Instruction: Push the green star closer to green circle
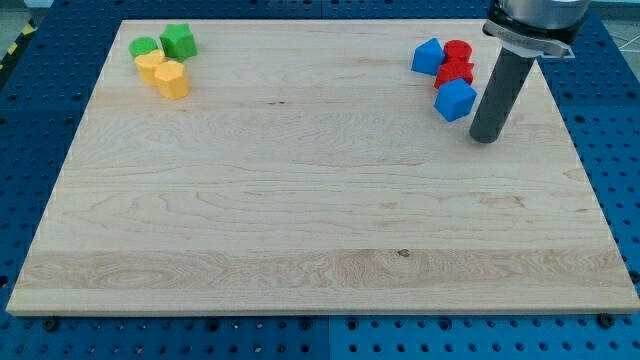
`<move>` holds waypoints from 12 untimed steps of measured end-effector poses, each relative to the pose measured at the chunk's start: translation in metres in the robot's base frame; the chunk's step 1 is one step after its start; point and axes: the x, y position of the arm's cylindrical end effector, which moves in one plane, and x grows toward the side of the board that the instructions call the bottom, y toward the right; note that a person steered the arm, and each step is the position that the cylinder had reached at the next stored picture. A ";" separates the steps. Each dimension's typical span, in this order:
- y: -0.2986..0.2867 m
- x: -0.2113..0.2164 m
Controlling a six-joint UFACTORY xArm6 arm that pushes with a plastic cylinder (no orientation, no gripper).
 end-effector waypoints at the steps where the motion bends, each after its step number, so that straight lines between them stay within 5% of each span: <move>1: -0.008 0.000; 4: -0.150 -0.005; 7: -0.210 -0.153; 9: -0.319 -0.155; 10: -0.320 -0.196; 12: -0.366 -0.209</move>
